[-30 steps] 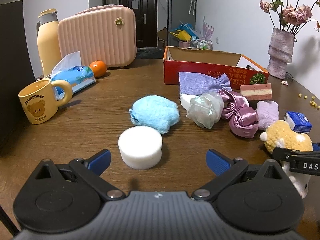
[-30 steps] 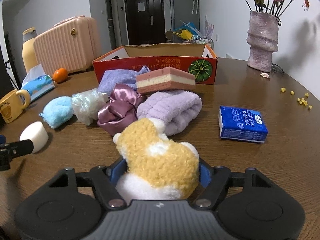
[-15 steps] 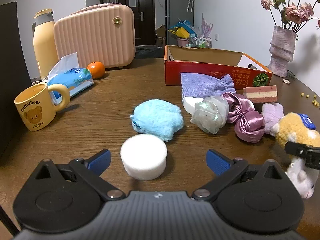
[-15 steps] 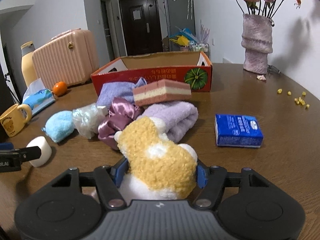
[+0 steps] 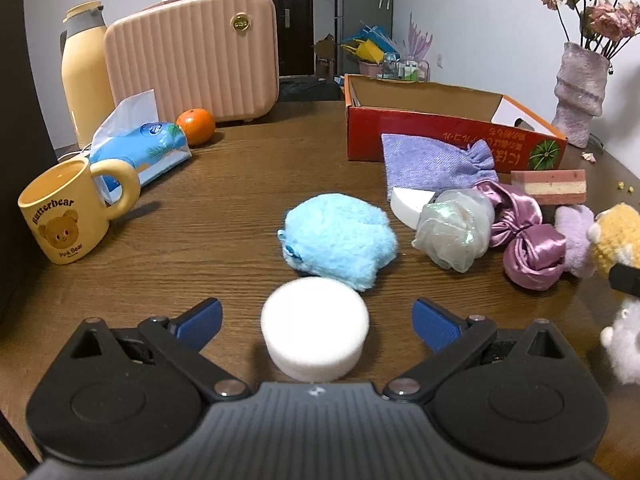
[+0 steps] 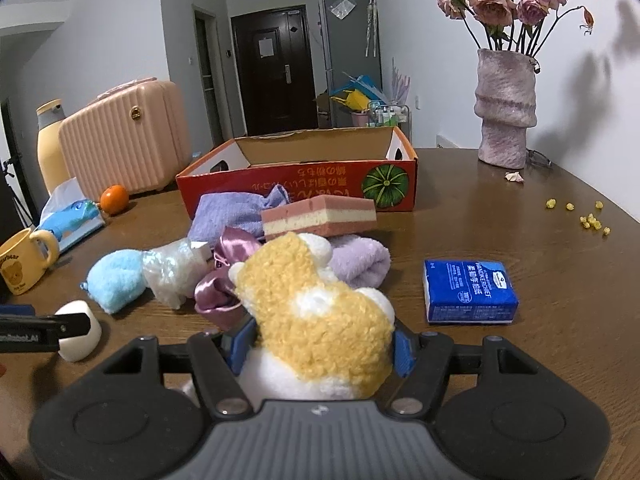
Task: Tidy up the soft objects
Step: 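Close the left tool on the white round sponge, then carry the sheep and sponge over the cardboard box with both tools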
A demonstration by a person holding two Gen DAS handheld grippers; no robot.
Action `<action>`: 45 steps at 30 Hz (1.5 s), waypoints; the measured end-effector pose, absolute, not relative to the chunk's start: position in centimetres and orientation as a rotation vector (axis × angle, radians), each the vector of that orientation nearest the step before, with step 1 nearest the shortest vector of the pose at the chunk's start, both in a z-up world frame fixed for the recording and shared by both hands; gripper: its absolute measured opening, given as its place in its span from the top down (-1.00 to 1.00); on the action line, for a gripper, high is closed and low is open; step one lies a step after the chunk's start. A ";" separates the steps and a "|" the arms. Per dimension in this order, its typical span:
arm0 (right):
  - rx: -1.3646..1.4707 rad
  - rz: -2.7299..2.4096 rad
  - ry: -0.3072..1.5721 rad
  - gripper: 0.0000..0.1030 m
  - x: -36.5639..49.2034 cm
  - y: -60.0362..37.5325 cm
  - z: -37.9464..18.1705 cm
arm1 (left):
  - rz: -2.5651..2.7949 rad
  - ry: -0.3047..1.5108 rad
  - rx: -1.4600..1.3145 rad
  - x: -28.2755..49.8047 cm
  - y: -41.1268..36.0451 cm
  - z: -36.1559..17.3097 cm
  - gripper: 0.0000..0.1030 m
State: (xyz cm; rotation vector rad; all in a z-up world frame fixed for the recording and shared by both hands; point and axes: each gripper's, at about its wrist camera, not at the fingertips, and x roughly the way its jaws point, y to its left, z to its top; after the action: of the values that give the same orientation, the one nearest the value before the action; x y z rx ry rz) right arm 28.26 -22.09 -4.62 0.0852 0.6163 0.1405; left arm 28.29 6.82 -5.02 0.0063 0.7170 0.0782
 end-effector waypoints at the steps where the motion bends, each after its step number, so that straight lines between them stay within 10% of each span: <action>1: 0.086 0.137 0.614 -0.27 28.3 -22.1 -4.6 | 0.076 0.718 0.009 28.4 6.9 -5.1 -1.00; 12: 0.081 0.117 0.606 -0.27 28.9 -21.6 -4.4 | 0.047 0.774 -0.021 29.9 8.3 -6.0 -0.81; 24: 0.067 0.111 0.611 -0.27 29.2 -21.3 -4.4 | 0.013 0.780 -0.040 29.9 8.6 -6.1 -0.19; 45: 0.074 0.127 0.589 -0.27 27.7 -21.5 -3.7 | 0.011 0.674 -0.072 27.3 8.3 -4.4 -0.12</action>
State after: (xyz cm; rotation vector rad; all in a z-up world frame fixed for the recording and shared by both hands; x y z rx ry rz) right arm 27.71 -21.49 -3.71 0.0735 0.5895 0.1269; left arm 27.29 8.34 -4.41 -0.0718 0.6742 0.0110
